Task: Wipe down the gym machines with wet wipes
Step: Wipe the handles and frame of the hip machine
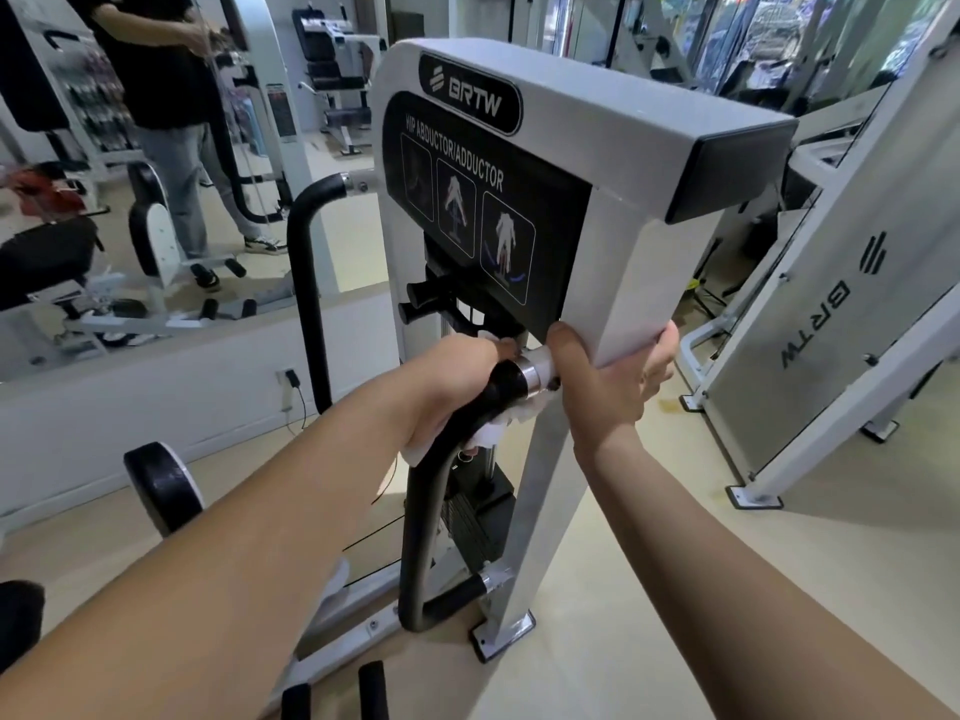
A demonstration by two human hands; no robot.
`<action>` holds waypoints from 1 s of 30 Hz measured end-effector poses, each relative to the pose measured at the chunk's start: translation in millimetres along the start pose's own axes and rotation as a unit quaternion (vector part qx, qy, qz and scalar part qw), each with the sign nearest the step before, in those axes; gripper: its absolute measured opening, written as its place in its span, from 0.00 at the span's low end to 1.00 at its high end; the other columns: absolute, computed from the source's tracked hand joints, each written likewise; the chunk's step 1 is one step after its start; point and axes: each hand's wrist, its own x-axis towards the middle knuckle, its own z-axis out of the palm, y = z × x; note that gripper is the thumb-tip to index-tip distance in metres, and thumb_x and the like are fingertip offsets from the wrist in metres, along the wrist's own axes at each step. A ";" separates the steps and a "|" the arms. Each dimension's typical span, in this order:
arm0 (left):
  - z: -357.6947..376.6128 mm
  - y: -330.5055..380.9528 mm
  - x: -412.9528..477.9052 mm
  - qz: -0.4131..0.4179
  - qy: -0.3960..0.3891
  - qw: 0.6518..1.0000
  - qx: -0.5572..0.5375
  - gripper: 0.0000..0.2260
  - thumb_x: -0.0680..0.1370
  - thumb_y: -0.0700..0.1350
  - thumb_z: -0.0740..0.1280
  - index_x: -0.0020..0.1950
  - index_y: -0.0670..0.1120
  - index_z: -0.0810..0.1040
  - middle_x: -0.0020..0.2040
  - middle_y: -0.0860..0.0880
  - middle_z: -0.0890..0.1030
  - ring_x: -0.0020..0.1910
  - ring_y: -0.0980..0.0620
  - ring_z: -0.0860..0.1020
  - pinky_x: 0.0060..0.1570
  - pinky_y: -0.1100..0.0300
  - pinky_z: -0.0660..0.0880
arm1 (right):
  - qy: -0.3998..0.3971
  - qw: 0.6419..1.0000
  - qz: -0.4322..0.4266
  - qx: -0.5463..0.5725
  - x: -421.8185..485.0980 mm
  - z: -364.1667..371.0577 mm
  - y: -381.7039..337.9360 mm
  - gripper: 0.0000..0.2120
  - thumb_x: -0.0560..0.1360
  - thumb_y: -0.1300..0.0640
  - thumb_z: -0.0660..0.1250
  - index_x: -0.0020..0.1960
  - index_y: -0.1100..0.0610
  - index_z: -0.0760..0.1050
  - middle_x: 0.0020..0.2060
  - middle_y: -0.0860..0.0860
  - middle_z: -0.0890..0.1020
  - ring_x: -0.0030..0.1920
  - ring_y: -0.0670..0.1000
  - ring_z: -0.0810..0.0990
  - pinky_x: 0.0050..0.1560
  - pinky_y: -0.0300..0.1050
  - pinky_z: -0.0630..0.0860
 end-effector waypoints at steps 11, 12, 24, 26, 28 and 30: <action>25.1 -70.4 -13.3 0.290 0.359 0.770 0.440 0.18 0.85 0.54 0.49 0.54 0.50 0.76 0.44 0.50 0.78 0.42 0.42 0.76 0.40 0.50 0.73 | -0.004 1.000 -0.007 -0.003 -1.4 0.1 4.3 0.53 0.60 0.35 0.72 0.78 0.40 0.49 0.65 0.44 0.61 0.70 0.53 0.63 0.73 0.64 0.65; 20.4 -53.2 -11.8 0.239 0.321 0.827 0.396 0.18 0.84 0.56 0.49 0.46 0.51 0.74 0.39 0.49 0.78 0.40 0.40 0.77 0.40 0.50 0.75 | -0.004 1.000 -0.008 -0.003 -1.2 0.3 4.6 0.53 0.60 0.35 0.72 0.78 0.40 0.49 0.65 0.43 0.61 0.70 0.53 0.63 0.73 0.64 0.65; 25.0 -56.9 -12.0 0.272 0.358 0.823 0.348 0.20 0.86 0.56 0.49 0.47 0.47 0.75 0.38 0.50 0.76 0.40 0.41 0.77 0.40 0.49 0.76 | -0.010 1.000 0.004 -0.013 -0.8 -1.6 4.9 0.53 0.62 0.35 0.72 0.79 0.41 0.48 0.65 0.45 0.62 0.69 0.52 0.64 0.73 0.64 0.64; 34.9 -90.7 -17.6 0.342 0.393 0.749 0.410 0.19 0.84 0.50 0.52 0.65 0.46 0.78 0.51 0.48 0.79 0.49 0.42 0.77 0.49 0.48 0.76 | -0.010 1.000 0.004 -0.010 -0.7 -0.8 5.4 0.53 0.62 0.36 0.72 0.79 0.41 0.47 0.65 0.43 0.61 0.69 0.52 0.64 0.74 0.64 0.65; 37.3 -107.1 -17.2 0.342 0.400 0.737 0.424 0.24 0.82 0.47 0.54 0.75 0.41 0.73 0.63 0.41 0.78 0.57 0.39 0.76 0.56 0.45 0.75 | -0.009 1.000 0.007 -0.006 -0.5 0.1 6.0 0.54 0.62 0.36 0.72 0.80 0.41 0.47 0.65 0.41 0.60 0.71 0.53 0.63 0.74 0.63 0.64; 34.7 -95.0 -22.3 0.328 0.388 0.736 0.447 0.23 0.82 0.49 0.53 0.73 0.43 0.74 0.61 0.42 0.79 0.54 0.39 0.77 0.51 0.46 0.76 | -0.006 1.000 0.008 -0.003 -1.0 0.7 5.7 0.54 0.63 0.36 0.72 0.80 0.42 0.47 0.65 0.41 0.60 0.72 0.53 0.63 0.75 0.63 0.63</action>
